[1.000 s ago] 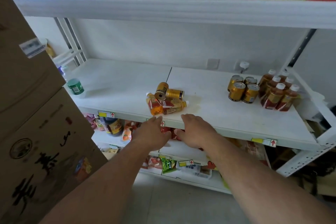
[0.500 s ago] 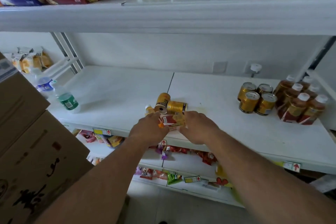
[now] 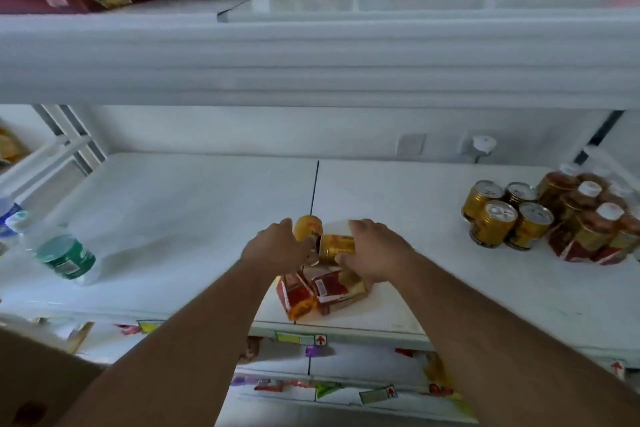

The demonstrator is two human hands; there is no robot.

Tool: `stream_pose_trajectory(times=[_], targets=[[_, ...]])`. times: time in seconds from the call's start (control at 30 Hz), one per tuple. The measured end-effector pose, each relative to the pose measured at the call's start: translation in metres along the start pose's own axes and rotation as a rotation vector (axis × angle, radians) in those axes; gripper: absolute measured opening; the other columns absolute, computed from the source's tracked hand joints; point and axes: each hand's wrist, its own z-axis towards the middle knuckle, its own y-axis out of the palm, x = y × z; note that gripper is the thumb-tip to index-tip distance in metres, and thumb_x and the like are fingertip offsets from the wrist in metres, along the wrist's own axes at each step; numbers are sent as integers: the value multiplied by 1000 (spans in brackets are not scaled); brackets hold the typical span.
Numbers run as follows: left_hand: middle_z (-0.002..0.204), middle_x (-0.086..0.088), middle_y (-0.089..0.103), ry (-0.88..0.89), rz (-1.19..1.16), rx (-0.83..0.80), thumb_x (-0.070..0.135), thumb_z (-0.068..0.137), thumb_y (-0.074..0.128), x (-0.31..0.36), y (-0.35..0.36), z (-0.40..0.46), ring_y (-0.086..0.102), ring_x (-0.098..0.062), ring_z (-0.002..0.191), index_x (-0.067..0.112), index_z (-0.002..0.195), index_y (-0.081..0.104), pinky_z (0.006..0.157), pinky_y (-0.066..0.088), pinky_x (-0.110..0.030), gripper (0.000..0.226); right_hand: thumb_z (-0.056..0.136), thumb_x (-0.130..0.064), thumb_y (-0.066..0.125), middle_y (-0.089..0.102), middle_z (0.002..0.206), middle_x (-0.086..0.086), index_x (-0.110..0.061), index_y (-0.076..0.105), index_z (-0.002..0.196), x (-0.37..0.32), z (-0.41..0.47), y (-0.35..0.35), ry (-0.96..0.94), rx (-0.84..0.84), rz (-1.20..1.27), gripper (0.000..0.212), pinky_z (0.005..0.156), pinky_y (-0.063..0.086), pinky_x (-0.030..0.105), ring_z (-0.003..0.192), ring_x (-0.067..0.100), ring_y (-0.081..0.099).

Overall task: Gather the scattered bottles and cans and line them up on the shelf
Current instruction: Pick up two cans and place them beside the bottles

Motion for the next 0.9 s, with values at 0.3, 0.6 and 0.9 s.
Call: stream_pose_trajectory(times=[0.3,0.6,0.9], targets=[[86,5,61,-37,-15,-81,60,87,52,3,1,54,60,-15,83,17,94,60,70,48,-30,45,84,-55,71,51,145,7,-16,43,148,2,45,6,-2,-77,-40,79,99,48,40,127,28,53],[73,-2,62,-116,-79,-184,65,73,68,5,10,86,60,-14,66,14,73,60,58,43,-26,52,80,-49,80,63,115,2,-20,56,130,3,72,14,9,-205,-52,62,75,52,34,94,21,62],[78,-8,66,-142,-252,-166,50,72,79,9,7,91,64,-17,62,6,87,64,49,47,-25,49,75,-49,84,64,112,-1,-24,58,126,8,76,14,2,-178,-1,62,83,59,40,94,20,64]])
